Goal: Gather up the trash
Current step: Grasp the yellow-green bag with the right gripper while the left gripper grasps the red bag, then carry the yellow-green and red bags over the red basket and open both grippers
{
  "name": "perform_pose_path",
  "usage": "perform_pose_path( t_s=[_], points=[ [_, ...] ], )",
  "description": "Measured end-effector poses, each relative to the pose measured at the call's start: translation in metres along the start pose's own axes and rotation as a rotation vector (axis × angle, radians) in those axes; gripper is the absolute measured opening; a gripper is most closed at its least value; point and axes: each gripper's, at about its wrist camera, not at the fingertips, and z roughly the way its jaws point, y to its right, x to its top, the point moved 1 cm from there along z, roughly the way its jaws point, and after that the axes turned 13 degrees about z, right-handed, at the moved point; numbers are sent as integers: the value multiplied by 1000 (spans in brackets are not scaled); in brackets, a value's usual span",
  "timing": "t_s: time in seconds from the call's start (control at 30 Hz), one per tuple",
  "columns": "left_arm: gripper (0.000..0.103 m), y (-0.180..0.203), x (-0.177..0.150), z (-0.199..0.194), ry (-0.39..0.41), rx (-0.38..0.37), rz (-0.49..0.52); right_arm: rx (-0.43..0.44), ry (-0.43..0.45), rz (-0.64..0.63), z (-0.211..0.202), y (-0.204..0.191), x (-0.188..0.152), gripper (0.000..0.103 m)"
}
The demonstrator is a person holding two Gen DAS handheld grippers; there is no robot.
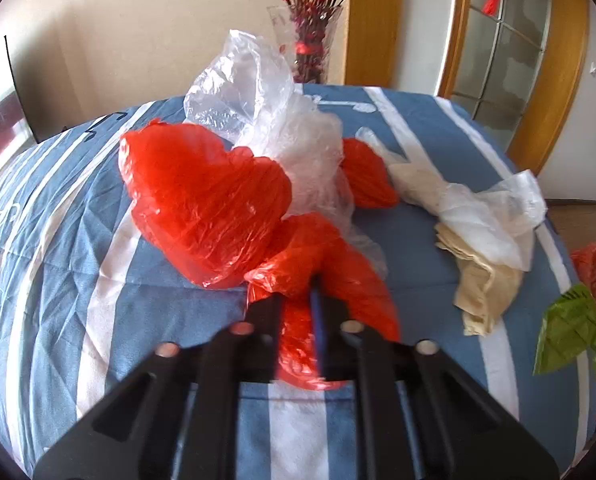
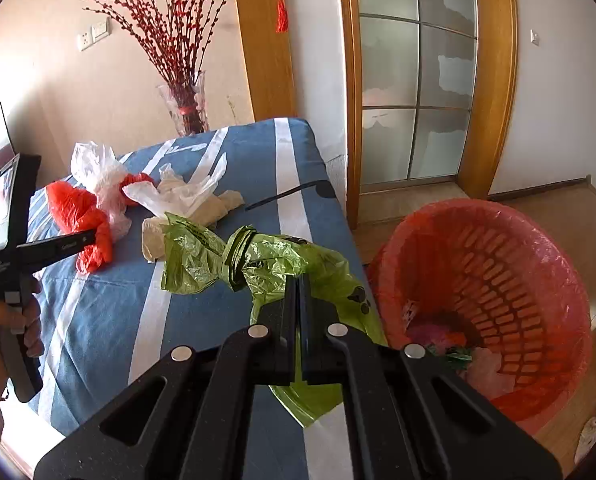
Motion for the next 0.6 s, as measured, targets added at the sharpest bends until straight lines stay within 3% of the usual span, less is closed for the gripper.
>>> perform_pose_path(
  t_s=[0.37,0.6],
  points=[
    [6,-17,-9,-67,113,-62,50,-4,70,31,-24,10,16,2],
    [6,7,-3,-98,161,-101,123,-30,115,83,-39,30,27,2]
  ],
)
